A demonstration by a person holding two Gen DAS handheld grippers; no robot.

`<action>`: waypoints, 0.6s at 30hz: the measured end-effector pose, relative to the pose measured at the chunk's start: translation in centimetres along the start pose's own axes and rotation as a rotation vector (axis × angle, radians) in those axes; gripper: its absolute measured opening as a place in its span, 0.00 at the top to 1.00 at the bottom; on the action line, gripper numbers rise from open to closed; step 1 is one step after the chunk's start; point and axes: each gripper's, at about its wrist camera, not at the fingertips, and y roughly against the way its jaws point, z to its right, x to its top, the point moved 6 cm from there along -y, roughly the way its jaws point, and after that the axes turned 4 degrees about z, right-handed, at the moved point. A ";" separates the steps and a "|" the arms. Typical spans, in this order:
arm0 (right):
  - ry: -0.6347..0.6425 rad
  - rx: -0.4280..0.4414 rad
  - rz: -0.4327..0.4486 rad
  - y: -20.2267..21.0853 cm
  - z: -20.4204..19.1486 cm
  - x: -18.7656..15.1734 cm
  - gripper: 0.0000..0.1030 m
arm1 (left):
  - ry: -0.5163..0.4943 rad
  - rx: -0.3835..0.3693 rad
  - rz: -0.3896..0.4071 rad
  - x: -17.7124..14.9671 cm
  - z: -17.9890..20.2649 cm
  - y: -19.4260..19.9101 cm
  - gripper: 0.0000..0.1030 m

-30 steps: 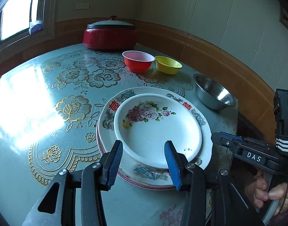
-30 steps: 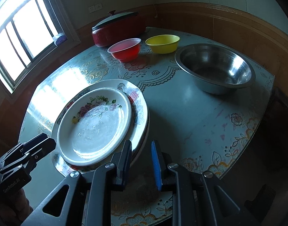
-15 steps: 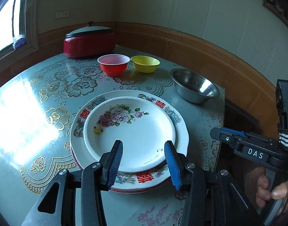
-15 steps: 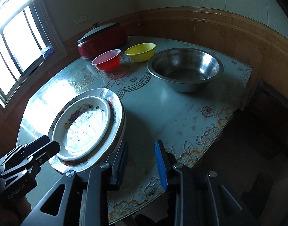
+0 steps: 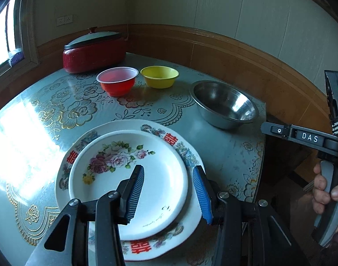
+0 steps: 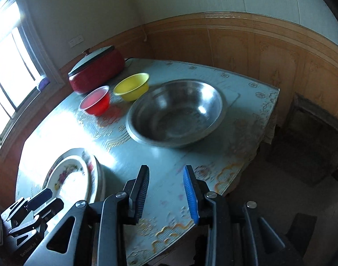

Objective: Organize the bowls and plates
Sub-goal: 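Grasp the steel bowl rim with the right tool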

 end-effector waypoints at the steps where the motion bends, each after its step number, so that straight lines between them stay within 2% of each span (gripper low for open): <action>1: -0.009 -0.003 0.001 -0.2 0.7 0.5 0.69 | -0.002 -0.003 -0.003 0.4 0.4 -0.5 0.55; 8: -0.051 -0.016 -0.011 -1.8 4.5 2.8 0.68 | -0.010 -0.023 -0.036 2.4 3.1 -3.7 0.55; 18: -0.132 -0.024 -0.026 -4.2 9.1 5.0 0.68 | 0.074 -0.103 -0.086 3.4 4.2 -7.1 0.55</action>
